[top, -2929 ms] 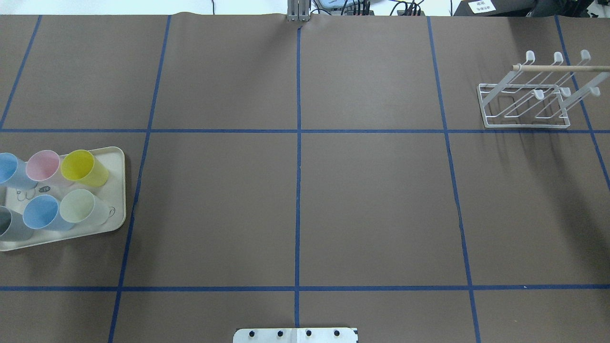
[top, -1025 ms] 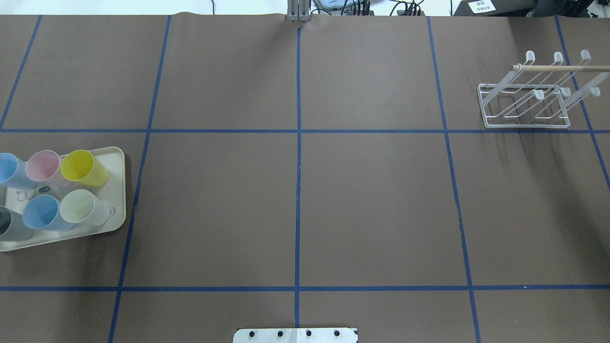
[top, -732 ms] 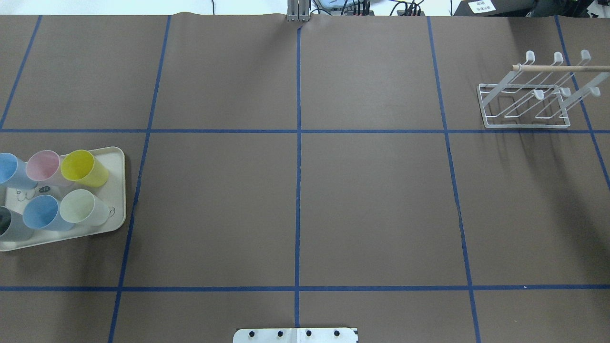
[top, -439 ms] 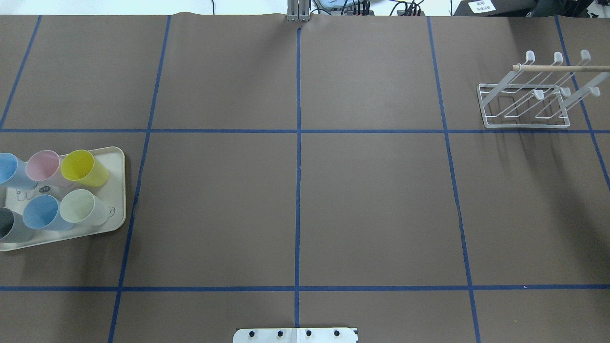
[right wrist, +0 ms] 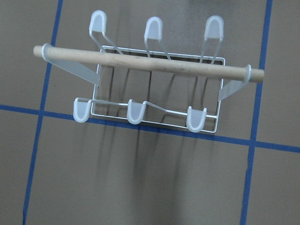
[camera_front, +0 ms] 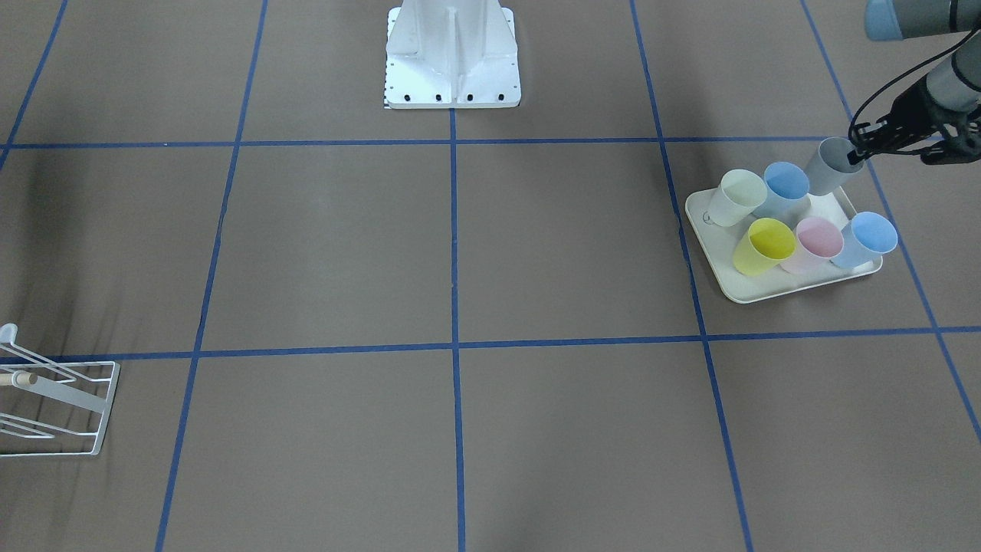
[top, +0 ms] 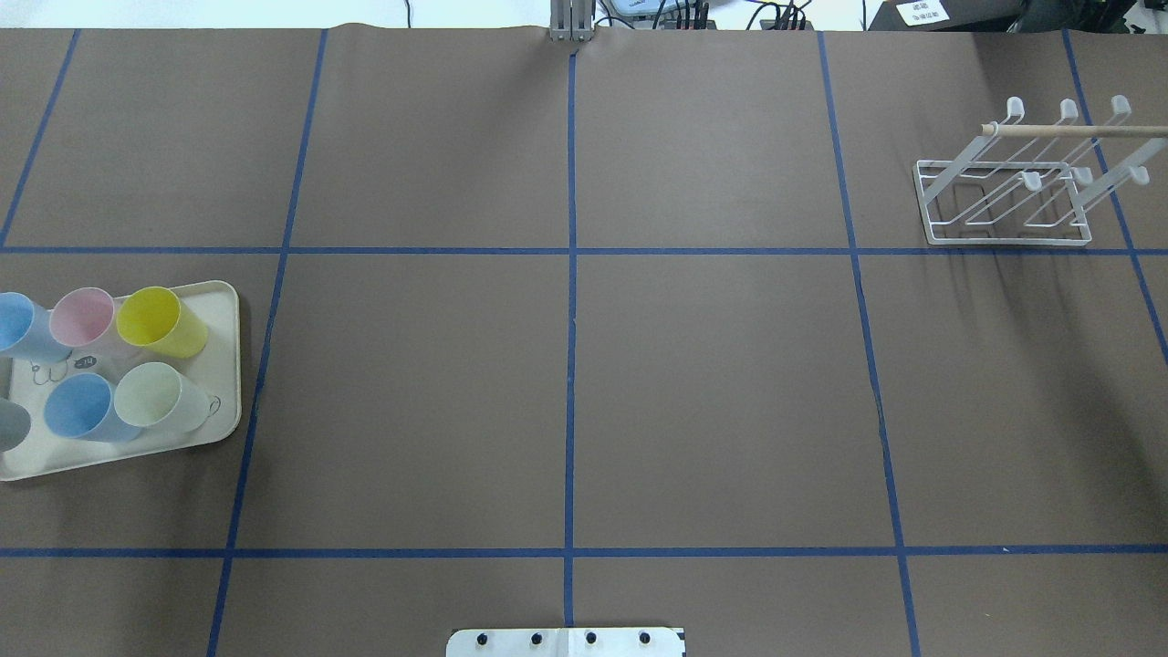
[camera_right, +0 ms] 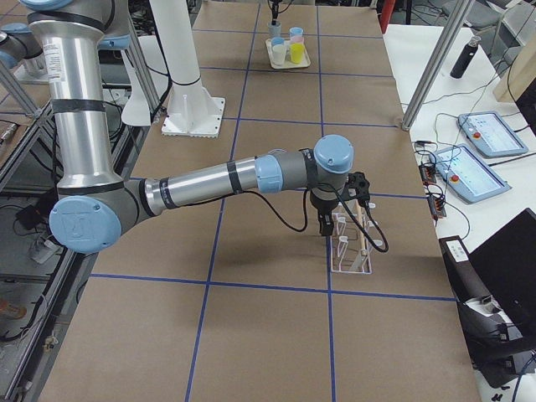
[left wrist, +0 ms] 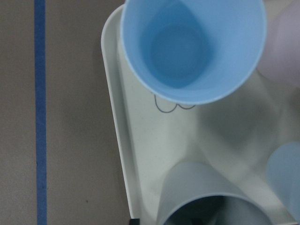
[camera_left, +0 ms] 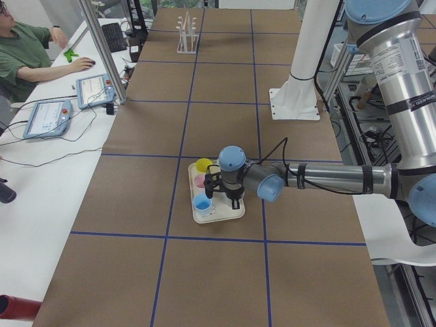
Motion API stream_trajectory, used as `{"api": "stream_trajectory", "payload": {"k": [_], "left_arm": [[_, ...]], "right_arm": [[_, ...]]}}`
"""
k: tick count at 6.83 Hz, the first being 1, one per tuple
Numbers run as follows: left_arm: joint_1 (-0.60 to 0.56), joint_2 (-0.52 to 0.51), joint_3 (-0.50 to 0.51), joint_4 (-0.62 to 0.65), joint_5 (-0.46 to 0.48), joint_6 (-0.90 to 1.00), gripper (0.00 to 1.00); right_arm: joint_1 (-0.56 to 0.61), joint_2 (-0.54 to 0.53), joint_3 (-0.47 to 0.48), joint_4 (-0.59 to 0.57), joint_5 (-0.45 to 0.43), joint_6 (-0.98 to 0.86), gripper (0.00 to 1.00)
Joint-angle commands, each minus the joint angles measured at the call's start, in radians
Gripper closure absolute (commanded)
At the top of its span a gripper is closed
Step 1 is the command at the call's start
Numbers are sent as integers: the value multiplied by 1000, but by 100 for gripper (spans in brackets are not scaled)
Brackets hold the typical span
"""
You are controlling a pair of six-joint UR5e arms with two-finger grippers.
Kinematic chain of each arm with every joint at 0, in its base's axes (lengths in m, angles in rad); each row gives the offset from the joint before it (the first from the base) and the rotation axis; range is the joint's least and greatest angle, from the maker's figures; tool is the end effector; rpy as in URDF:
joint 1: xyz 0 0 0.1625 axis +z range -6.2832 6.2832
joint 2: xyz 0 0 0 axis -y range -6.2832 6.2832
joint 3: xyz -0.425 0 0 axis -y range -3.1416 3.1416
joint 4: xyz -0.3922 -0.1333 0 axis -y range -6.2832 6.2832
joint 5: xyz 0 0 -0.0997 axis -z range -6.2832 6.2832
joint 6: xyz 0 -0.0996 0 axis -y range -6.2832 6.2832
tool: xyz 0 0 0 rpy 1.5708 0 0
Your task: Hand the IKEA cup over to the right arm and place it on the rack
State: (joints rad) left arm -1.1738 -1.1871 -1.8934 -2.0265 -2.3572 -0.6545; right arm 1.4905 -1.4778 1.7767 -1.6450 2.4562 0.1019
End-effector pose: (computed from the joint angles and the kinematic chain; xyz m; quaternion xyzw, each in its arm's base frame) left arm 0.0780 -0.3484 0.6072 -0.0319 0.4158 -0.0418 0.9079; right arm 0.0139 -0.5283 0.5094 0.0622 -0.4331 -0.0383 0.8984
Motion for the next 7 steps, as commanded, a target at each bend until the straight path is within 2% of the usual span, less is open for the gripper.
{"api": "stream_trajectory", "payload": {"k": [1,2,3,4,5,6,7], "left_arm": [[-188,24,-67,148,-1,183,100],[-246,-56,-135,354,7,237,100],[-326,-201,-166,511,7,243,100],[-329,-335,-150,629,7,227,100],[-328,-432,-112,652,-4,143,100],[-314,-471,-110,617,-7,-2,100],[-235,-485,-102,436,-5,-209,100]], "right_arm": [[-19,54,15,1,9,98,0],[-44,97,18,-1,6,160,0],[-74,140,18,-1,3,217,0],[-125,198,6,1,-3,295,0],[-181,252,4,4,-9,411,0],[-223,307,1,4,-19,495,0],[-242,354,-2,57,-25,594,0]]}}
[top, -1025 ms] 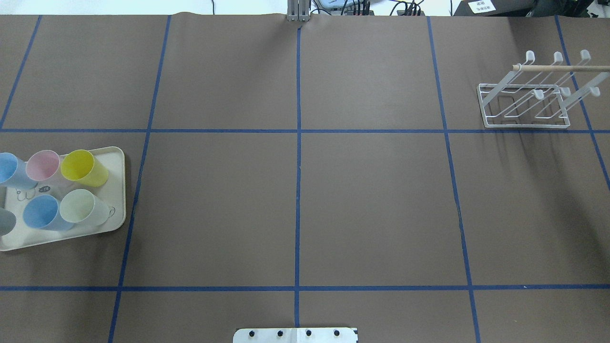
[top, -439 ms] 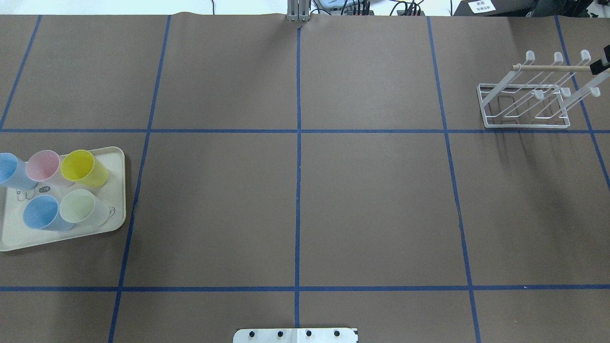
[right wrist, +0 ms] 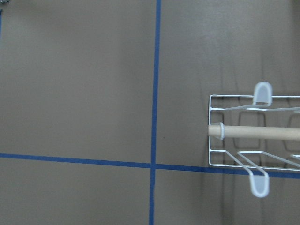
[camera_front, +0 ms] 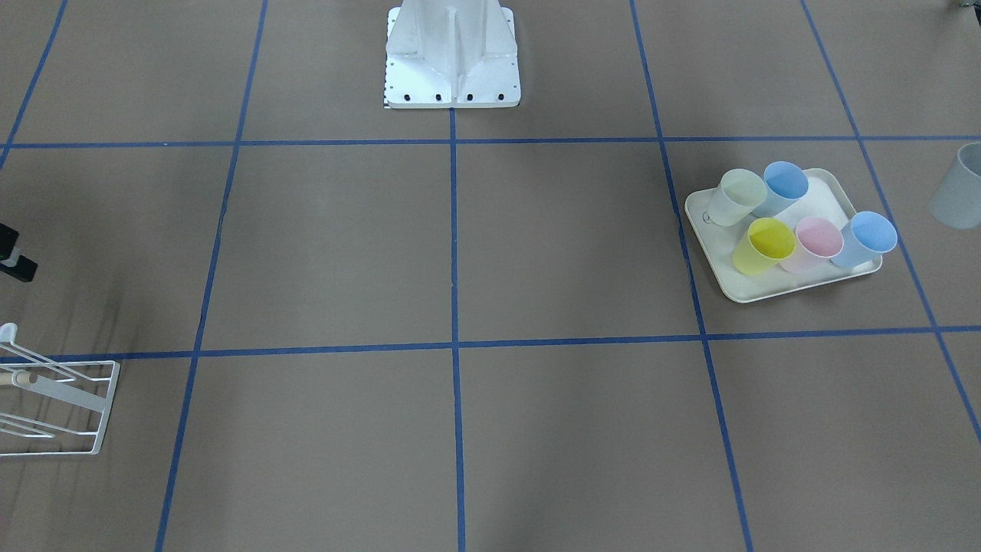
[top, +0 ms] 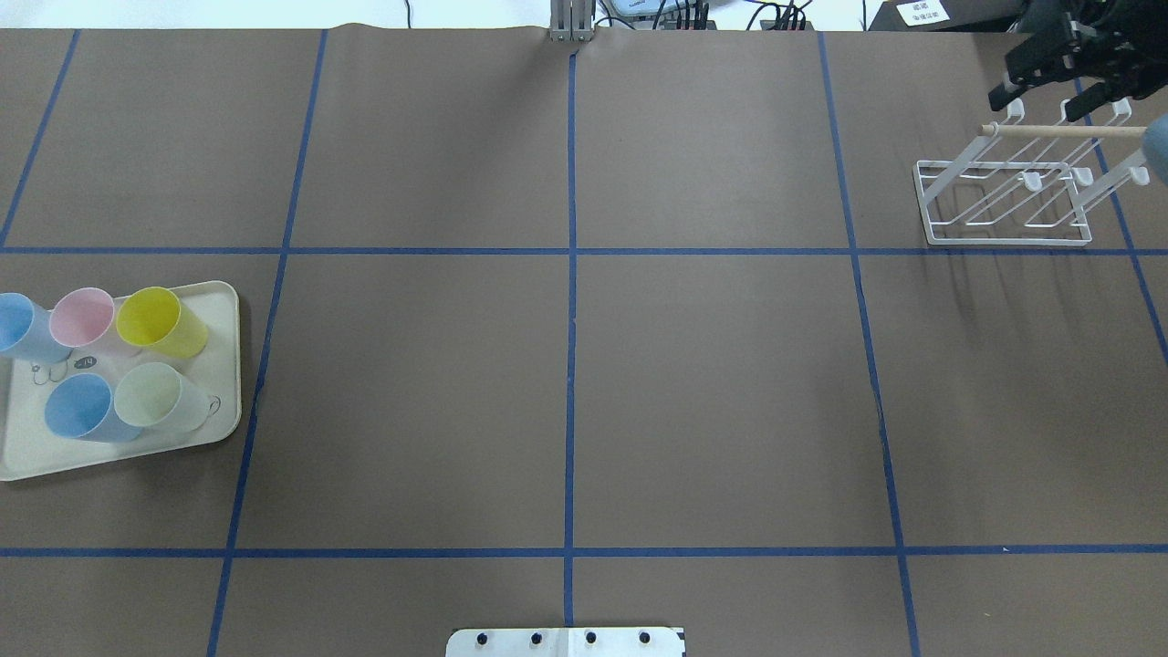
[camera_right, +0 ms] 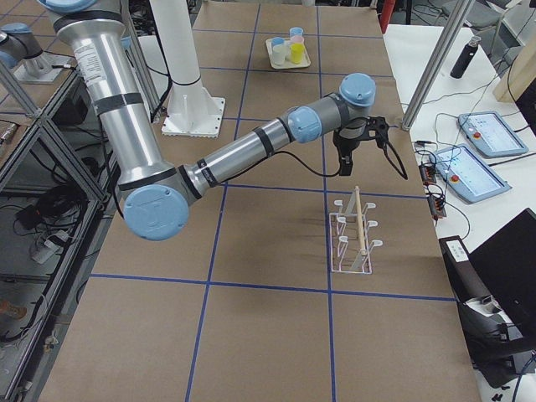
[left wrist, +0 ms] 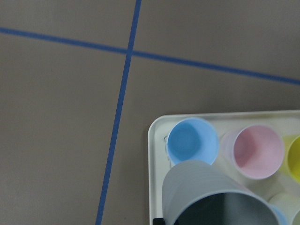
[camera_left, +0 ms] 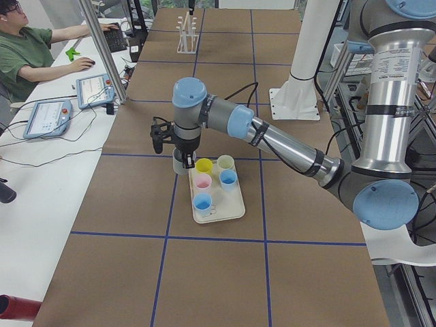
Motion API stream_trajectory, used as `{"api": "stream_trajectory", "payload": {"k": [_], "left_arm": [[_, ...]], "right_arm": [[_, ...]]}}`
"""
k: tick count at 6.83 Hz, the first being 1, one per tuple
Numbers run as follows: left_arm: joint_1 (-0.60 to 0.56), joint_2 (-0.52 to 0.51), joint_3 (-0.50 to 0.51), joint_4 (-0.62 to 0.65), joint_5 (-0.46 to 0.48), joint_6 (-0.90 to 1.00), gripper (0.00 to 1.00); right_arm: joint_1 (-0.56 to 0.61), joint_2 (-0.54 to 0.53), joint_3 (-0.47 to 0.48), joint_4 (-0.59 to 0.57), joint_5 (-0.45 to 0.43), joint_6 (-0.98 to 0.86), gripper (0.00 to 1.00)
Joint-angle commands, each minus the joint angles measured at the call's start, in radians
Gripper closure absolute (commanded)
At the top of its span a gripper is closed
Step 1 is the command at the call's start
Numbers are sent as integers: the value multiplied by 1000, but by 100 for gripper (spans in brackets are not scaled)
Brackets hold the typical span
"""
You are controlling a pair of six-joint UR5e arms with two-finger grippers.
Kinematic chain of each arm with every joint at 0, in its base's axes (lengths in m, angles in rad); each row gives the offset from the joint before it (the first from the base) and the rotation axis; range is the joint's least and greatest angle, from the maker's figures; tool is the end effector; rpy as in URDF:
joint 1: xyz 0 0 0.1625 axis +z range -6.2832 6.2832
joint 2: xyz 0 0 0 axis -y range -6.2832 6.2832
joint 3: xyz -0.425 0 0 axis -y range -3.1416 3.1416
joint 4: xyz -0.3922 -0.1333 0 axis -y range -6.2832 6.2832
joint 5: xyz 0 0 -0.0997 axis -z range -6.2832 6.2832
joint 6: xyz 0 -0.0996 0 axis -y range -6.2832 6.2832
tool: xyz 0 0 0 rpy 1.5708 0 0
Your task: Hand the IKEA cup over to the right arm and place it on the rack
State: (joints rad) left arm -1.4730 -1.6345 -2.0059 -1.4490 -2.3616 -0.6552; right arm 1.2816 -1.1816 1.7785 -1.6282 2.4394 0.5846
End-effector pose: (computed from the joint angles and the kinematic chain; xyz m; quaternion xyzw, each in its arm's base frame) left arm -0.0144 -0.4937 0.4274 0.0217 0.4154 -0.1800 0.8914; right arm -0.1174 -0.5955 0.3392 0.0474 -0.4698 0.0178 0.8813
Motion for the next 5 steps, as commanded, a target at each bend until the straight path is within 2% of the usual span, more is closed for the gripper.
{"api": "stream_trajectory", "payload": {"k": [1,2,3,5], "left_arm": [[156,-44,25,-294,1,-404,100],[246,-71,47,-441,11,-614,100],[308,-103,52,-547,80,-785,100],[490,-195,55,-680,313,-1110,100]], "right_arm": [[-59,60,-8,160,-31,235,0],[-106,60,-11,285,-98,353,0],[-166,72,-19,409,-171,502,0],[-316,83,-30,673,-413,822,0]]}}
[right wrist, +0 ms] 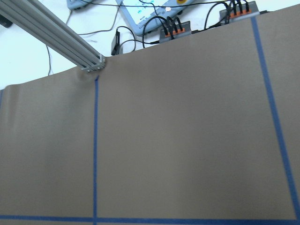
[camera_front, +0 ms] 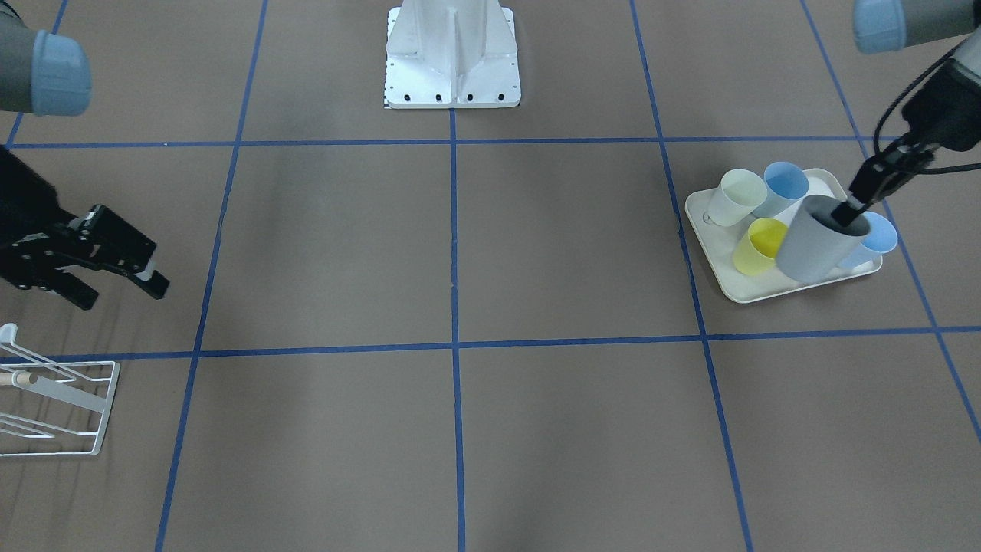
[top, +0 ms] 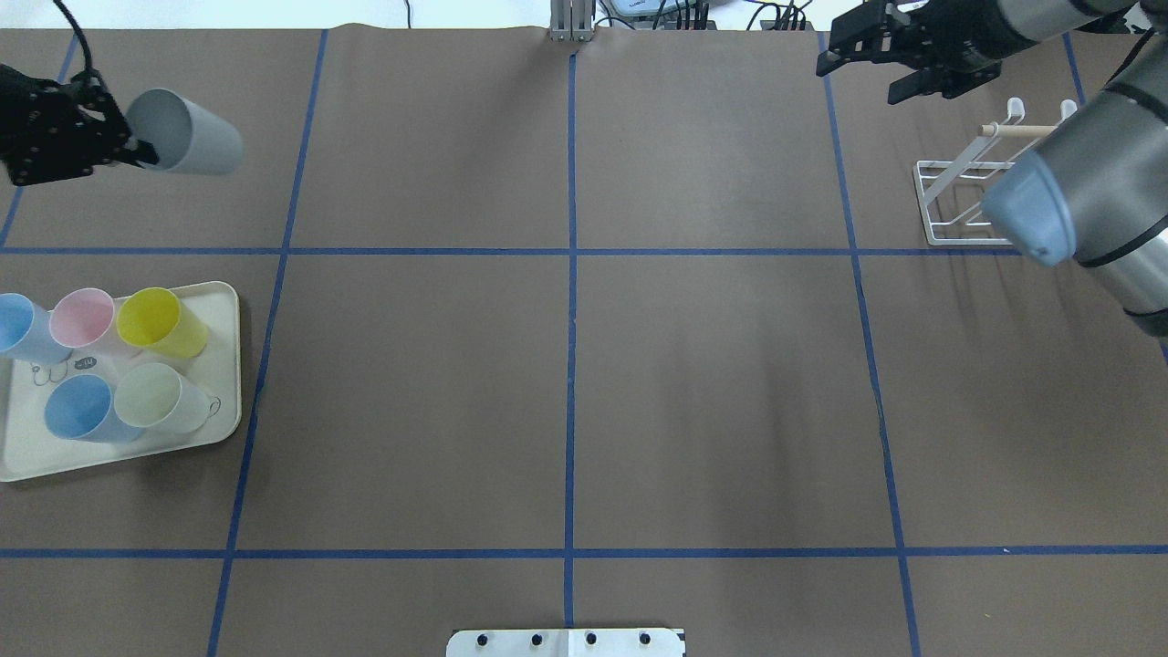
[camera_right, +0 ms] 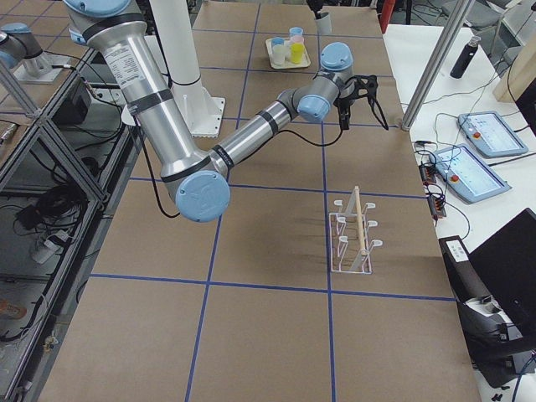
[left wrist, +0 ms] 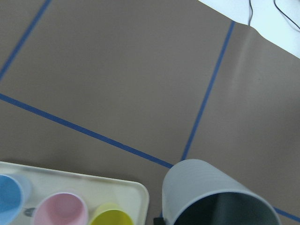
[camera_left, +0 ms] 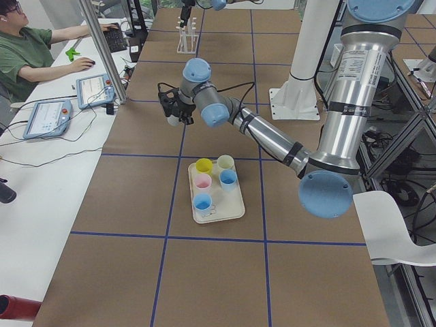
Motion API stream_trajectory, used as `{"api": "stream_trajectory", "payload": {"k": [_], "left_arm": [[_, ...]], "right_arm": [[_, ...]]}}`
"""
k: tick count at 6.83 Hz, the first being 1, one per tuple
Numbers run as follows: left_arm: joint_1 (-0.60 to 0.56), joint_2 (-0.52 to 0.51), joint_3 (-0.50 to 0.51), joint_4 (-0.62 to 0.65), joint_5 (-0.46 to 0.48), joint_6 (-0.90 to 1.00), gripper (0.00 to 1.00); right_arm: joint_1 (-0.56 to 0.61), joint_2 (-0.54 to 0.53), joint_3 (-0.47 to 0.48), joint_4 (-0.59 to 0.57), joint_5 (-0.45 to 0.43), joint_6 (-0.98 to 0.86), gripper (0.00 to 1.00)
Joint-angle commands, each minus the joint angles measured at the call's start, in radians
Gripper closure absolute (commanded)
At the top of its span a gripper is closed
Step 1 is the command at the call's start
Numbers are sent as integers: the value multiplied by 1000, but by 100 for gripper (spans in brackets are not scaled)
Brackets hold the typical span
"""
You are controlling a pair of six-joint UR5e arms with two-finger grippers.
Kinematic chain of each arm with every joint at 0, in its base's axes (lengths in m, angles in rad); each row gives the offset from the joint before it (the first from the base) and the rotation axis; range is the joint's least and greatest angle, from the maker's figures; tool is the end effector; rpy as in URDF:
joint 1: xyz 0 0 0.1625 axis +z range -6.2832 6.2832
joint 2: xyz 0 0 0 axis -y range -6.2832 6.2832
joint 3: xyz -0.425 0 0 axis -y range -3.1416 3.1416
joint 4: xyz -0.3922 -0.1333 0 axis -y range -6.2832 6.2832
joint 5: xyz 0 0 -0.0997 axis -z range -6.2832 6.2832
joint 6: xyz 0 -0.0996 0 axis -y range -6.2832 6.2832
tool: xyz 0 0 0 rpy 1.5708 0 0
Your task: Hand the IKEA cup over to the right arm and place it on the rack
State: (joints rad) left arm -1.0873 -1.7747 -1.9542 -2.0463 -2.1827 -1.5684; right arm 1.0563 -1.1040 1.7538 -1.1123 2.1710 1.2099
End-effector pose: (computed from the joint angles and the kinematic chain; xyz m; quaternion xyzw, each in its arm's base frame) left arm 0.1801 -0.5066 0.3139 0.0284 0.5478 -0.2937 0.7828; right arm -0.2388 -0.5790 0.2522 0.1363 -0.5453 0.1305 0.8167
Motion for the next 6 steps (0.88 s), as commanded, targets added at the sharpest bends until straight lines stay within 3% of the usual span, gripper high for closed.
{"api": "stream_trajectory", "payload": {"k": [1,4,6], "left_arm": [[180,-95,3,-134,224,-334,100],[432,-129,72,-523,663,-722,100],[500,-155,176,-794,828,-852,100]], "right_arm": [[-143,6,-7,284,-234,370,0],[-263,7,-7,569,-438,724,0],[-294,13,-8,672,-448,848,0]]}}
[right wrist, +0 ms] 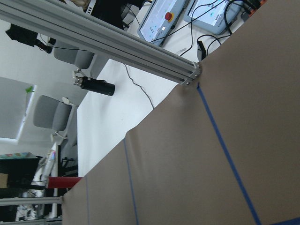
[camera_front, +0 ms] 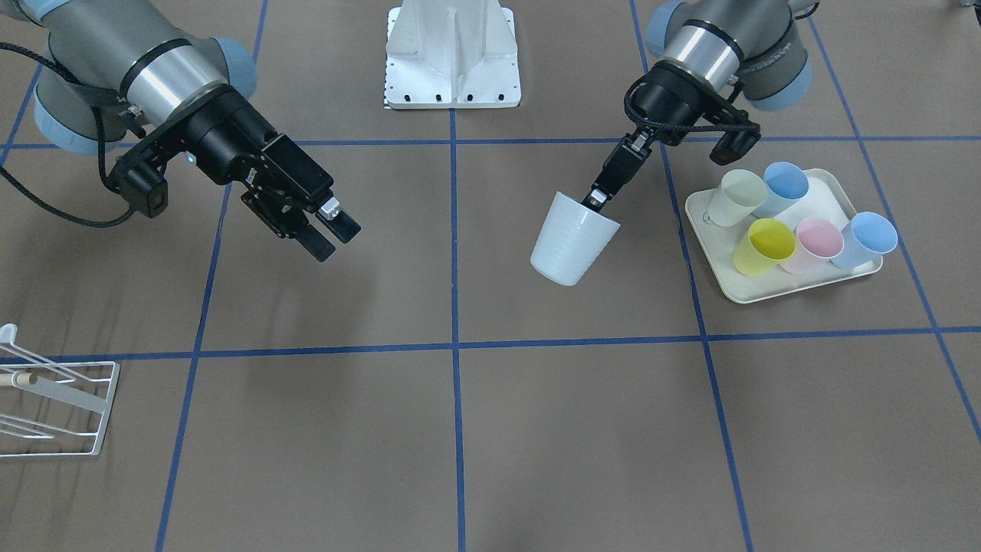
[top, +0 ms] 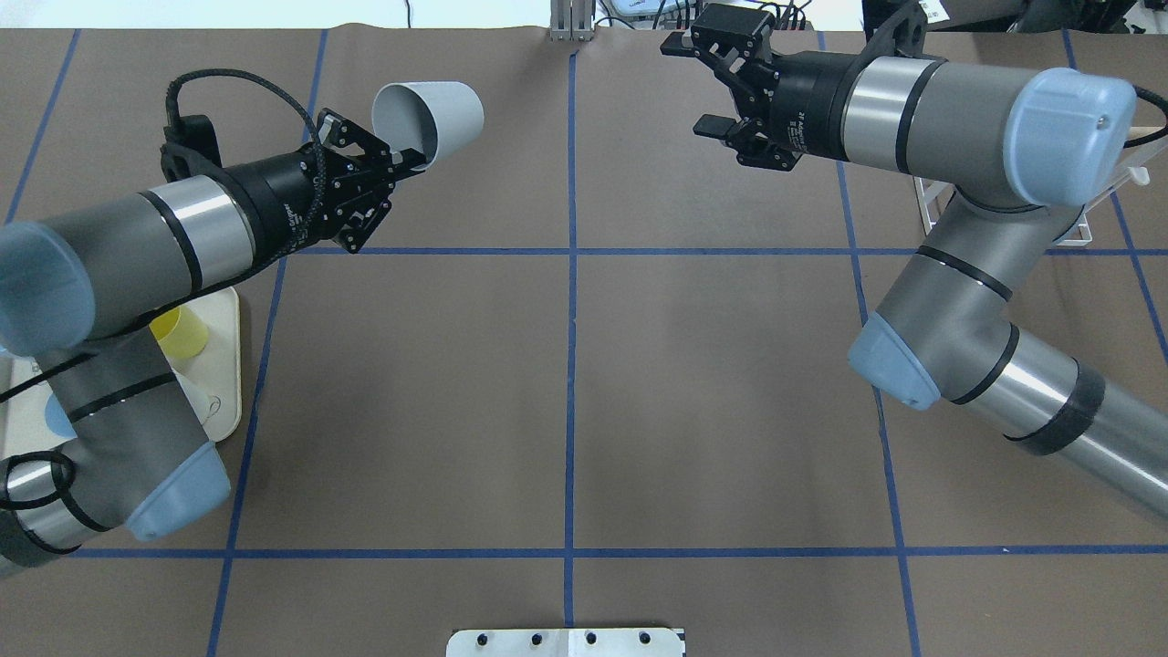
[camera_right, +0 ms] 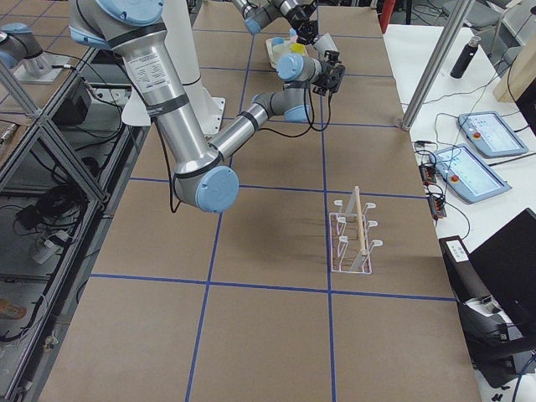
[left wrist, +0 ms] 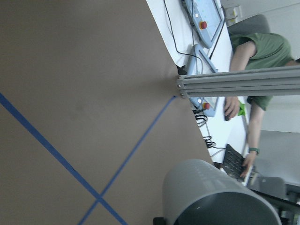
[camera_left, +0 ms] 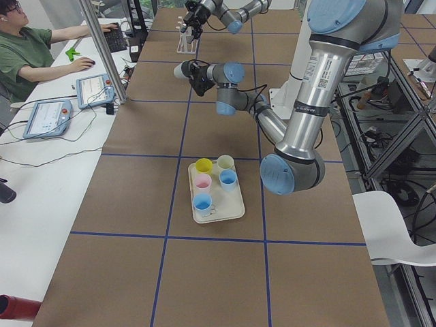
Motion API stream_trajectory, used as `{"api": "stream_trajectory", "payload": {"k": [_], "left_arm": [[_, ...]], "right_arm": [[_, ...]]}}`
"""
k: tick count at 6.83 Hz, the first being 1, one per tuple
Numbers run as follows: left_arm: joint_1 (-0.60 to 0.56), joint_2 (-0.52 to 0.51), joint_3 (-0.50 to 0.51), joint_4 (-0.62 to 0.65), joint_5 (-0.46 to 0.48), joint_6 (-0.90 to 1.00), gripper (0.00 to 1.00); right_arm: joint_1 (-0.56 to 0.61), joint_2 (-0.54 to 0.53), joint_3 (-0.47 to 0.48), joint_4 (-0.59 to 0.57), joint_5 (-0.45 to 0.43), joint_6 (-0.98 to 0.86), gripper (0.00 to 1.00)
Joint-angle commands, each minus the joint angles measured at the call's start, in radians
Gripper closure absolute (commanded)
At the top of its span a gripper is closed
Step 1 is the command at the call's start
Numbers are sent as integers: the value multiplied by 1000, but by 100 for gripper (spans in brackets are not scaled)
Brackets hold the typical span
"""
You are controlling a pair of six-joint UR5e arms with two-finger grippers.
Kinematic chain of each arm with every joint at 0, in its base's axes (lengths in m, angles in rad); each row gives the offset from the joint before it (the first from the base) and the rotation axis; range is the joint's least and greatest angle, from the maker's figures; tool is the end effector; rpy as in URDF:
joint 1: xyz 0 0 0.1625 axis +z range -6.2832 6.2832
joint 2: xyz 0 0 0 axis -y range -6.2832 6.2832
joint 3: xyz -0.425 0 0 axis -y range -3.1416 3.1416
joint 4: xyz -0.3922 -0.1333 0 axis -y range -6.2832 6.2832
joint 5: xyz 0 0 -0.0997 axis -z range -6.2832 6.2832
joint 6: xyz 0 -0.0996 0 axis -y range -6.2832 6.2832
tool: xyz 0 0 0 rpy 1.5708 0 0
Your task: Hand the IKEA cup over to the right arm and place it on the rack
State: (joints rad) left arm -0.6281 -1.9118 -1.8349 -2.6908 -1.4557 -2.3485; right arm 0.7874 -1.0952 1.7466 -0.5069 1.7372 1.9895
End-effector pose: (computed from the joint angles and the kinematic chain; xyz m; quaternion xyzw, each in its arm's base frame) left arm 0.3577 -0.4386 0.2262 -0.0194 0.7589 -0.4531 0.4673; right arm -0.3331 -0.5000 0.1897 0.0847 -0.7509 0.3180 0.5726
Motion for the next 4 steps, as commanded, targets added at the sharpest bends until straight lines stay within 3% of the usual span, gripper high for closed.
{"api": "stream_trajectory", "payload": {"k": [1,2,4], "left_arm": [[75,-60,103,-193,173,-106,100],[123,-128,150,-242,249,-107,100],[169,-168,177,-256,281,-107,100]], "right_arm": [[-43,15,-1,89,-16,81,0],[-62,27,1,90,-31,86,0],[-77,34,-2,88,-31,86,0]]}}
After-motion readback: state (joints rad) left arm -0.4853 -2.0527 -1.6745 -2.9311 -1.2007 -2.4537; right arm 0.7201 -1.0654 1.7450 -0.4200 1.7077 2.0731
